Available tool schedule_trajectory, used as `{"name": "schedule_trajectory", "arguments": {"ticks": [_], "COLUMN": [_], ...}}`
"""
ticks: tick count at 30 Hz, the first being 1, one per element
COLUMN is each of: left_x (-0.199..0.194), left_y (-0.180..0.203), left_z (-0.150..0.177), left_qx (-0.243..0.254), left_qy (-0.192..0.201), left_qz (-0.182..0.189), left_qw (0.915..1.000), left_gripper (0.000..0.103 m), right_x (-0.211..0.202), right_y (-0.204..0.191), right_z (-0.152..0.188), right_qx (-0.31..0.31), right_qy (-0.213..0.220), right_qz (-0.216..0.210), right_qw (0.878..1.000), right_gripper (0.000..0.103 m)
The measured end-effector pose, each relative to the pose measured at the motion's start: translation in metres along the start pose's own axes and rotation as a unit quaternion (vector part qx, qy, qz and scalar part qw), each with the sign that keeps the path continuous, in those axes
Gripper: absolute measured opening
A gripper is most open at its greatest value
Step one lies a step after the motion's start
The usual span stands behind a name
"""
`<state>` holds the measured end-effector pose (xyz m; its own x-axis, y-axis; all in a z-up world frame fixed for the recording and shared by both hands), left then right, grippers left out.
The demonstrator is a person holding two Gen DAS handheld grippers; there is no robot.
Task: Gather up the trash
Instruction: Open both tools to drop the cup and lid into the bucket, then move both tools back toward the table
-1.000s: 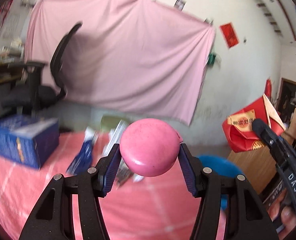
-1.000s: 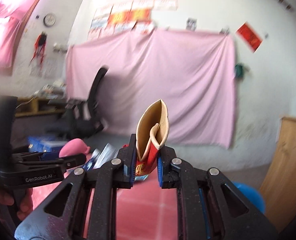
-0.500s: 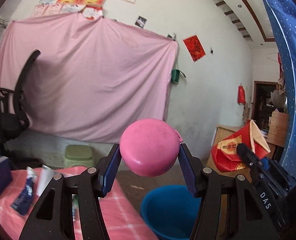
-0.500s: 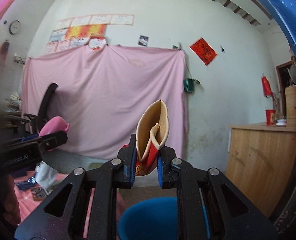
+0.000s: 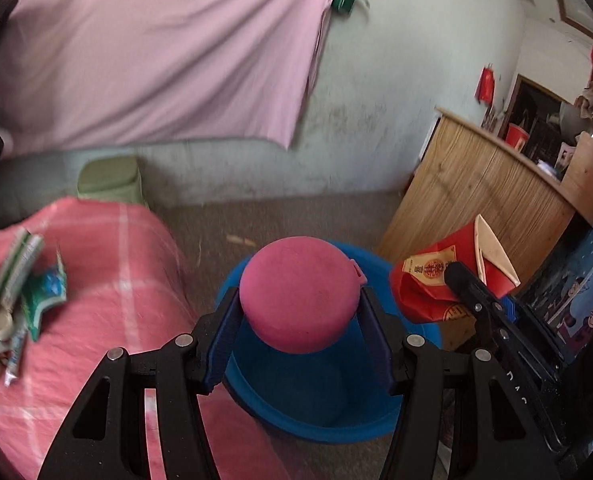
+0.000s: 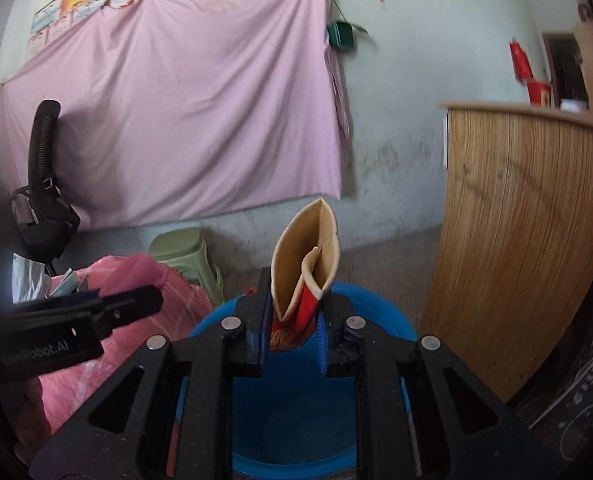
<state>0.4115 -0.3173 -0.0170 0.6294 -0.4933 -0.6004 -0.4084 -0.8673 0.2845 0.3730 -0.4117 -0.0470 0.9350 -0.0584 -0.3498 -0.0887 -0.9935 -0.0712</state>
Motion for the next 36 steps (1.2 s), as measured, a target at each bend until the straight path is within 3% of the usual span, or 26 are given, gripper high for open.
{"name": "schedule_trajectory", "arguments": {"ticks": [8, 13, 16, 20, 25, 27, 29, 31, 36], "left_x": [0.027, 0.023, 0.019, -0.007, -0.057, -0.081, -0.106, -0.134, -0.198], "left_y": [-0.009, -0.012, -0.017, -0.029, -0.054, -0.067, -0.08, -0.094, -0.124], "left_z": [0.009, 0.003, 0.003, 0.0, -0.006, -0.008, -0.008, -0.008, 0.0], "left_qx": [-0.033, -0.029, -0.032, -0.035, -0.038, -0.037, -0.036, -0.038, -0.034], "left_qy": [-0.055, -0.048, -0.029, 0.016, 0.095, 0.129, 0.16, 0.192, 0.266], "left_qz": [-0.001, 0.001, -0.003, -0.021, -0.056, -0.074, -0.095, -0.127, -0.176], "left_qw": [0.9979, 0.9985, 0.9991, 0.999, 0.9932, 0.9882, 0.9819, 0.9724, 0.9473], "left_gripper": [0.053, 0.056, 0.056, 0.057, 0.076, 0.077, 0.084, 0.102, 0.102], "right_x": [0.02, 0.02, 0.024, 0.019, -0.01, -0.027, -0.041, -0.054, -0.079], "right_y": [0.019, 0.027, 0.03, 0.025, -0.002, -0.018, -0.036, -0.054, -0.1], "right_z": [0.015, 0.012, 0.011, 0.001, -0.027, -0.04, -0.05, -0.059, -0.074], "right_qx": [0.043, 0.057, 0.062, 0.061, 0.042, 0.036, 0.027, 0.018, 0.005], "right_qy": [-0.055, -0.056, -0.056, -0.039, 0.023, 0.057, 0.084, 0.108, 0.161], "right_qz": [-0.005, -0.008, -0.012, -0.018, -0.043, -0.059, -0.079, -0.096, -0.133], "right_qw": [0.998, 0.997, 0.996, 0.997, 0.998, 0.996, 0.993, 0.989, 0.978], "right_gripper": [0.047, 0.053, 0.063, 0.073, 0.09, 0.1, 0.103, 0.103, 0.103]}}
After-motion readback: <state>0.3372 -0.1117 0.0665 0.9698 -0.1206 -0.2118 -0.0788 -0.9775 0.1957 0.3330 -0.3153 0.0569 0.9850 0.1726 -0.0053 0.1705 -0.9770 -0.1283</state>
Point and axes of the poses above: each gripper's, at about its wrist camera, not at the fingertips, and x roughly the way its jaws point, y to its right, z to its underside, the point moved 7 cm from there along x, roughly the way its jaws point, and after that the axes turned 2 degrees about -x, right-handed, at the moved point
